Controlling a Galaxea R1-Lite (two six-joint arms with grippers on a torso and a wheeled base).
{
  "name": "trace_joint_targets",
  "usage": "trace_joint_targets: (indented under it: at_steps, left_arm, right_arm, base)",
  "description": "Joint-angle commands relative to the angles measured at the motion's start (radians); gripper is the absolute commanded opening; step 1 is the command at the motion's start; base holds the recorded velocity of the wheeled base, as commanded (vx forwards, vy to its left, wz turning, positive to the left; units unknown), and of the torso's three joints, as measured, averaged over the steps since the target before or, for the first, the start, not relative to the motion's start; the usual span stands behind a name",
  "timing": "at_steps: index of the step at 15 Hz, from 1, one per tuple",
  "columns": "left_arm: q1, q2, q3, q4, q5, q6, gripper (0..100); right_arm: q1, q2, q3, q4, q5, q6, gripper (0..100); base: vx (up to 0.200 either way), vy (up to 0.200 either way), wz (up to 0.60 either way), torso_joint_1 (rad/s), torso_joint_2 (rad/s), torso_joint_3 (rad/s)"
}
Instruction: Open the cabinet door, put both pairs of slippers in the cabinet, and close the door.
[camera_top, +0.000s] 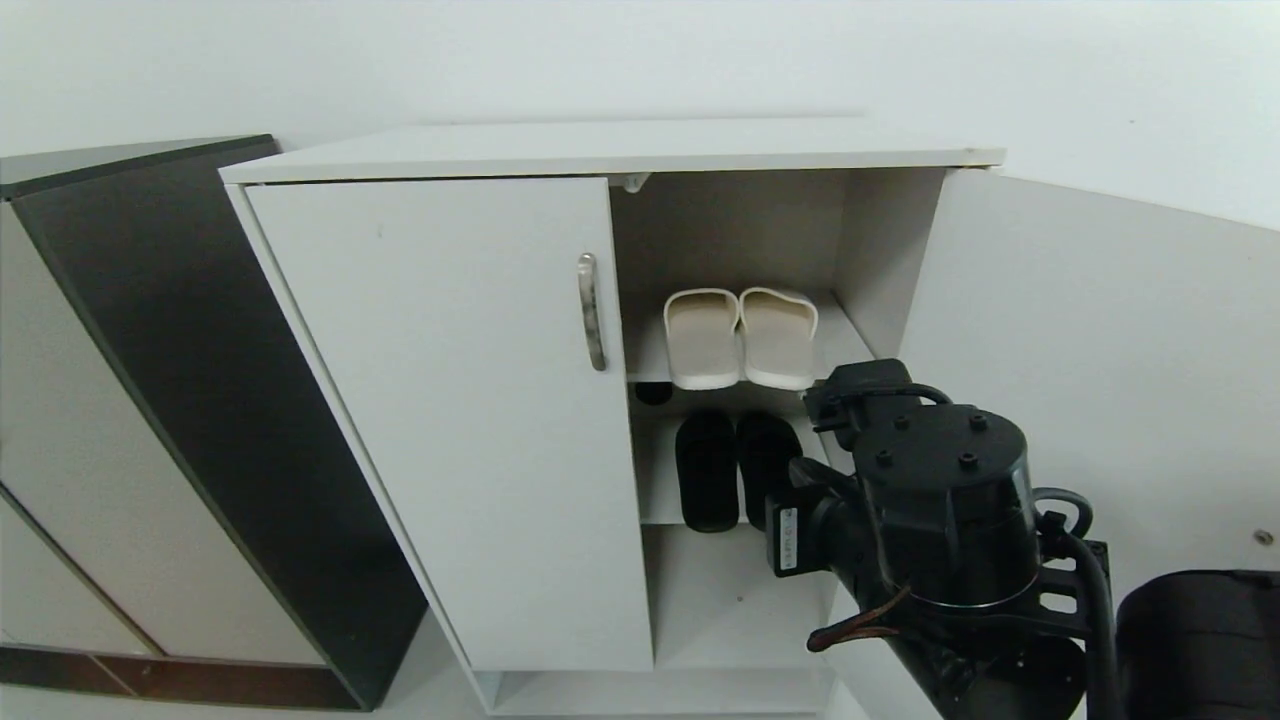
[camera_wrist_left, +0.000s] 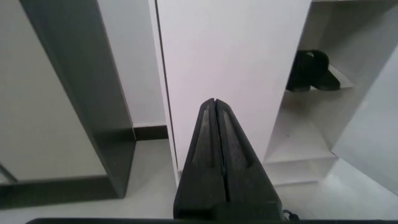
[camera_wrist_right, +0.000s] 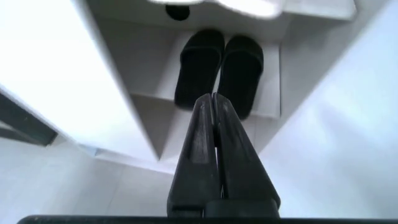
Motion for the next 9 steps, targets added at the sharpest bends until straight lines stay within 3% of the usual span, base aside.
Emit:
trace_joint_targets:
  at_steps: [1,9]
  left_arm:
    - [0.0,0.001,0.0,0.0,0.0,0.0,0]
    - [0.0,0.001,0.0,0.0,0.0,0.0,0]
  right_arm:
    - [0.001,0.003,0.01,-0.004,0.0,-0.001,0]
    - [-0.002,0.002,0.028,-0.005,0.0,0.001,0]
  base:
    - [-0.2,0.0,0.0,0.002,0.0,0.002]
    - [-0.2,0.0,0.0,0.0,0.0,0.003]
